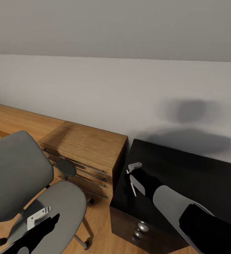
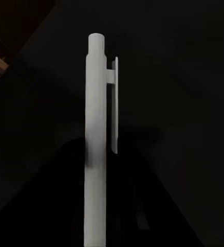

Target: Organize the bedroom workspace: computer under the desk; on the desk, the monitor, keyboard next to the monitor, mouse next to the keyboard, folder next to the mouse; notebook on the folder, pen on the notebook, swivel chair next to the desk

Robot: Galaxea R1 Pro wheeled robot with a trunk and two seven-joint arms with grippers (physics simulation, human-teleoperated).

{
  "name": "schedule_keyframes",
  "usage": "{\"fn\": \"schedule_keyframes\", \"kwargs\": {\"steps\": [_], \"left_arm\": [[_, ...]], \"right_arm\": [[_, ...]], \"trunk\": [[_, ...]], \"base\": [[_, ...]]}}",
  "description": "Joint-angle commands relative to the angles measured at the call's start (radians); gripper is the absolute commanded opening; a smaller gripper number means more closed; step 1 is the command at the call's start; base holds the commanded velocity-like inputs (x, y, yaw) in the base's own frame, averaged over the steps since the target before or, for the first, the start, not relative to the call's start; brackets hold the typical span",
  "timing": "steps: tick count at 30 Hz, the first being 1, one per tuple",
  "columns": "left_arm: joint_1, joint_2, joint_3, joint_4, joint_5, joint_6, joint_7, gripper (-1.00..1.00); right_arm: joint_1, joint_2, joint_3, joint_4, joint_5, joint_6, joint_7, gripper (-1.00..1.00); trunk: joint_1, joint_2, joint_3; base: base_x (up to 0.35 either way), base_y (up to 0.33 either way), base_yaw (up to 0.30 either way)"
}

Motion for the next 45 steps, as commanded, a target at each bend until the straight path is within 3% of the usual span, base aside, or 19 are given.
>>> {"fn": "schedule_keyframes", "kwargs": {"steps": [1,8,30,42,45], "left_arm": [[0.0,-0.001,0.001,-0.002,0.011,0.004,0.007,1.0],[0.0,-0.001,0.001,-0.002,0.011,0.004,0.007,1.0],[0.0,-0.001,0.001,-0.002,0.009,0.004,0.009,1.0],[0.0,-0.005,-0.01,-0.002,0.009,0.004,0.009,1.0],[0.0,-0.006,-0.012,-0.002,0.009,0.005,0.009,1.0]], "right_arm": [[-0.001,0.0,0.008,-0.002,-0.013,0.002,-0.01,-1.0],[-0.001,0.0,0.009,-0.002,-0.013,0.002,-0.01,-1.0],[-0.001,-0.002,0.006,-0.003,-0.009,0.001,-0.012,-1.0],[-0.001,-0.025,-0.074,-0.015,-0.009,-0.004,-0.02,-1.0],[-0.001,-0.031,-0.079,-0.039,-0.009,-0.004,-0.02,-1.0]], "trunk": [[0.0,-0.001,-0.001],[0.0,-0.001,-0.001],[-0.084,0.153,0.068],[-0.13,0.237,0.106],[-0.142,0.258,0.115]], "base": [[0.0,0.0,0.0],[0.0,0.0,0.0],[-0.021,0.0,0.0],[-0.304,0.0,0.0],[-0.116,0.0,0.0]]}}
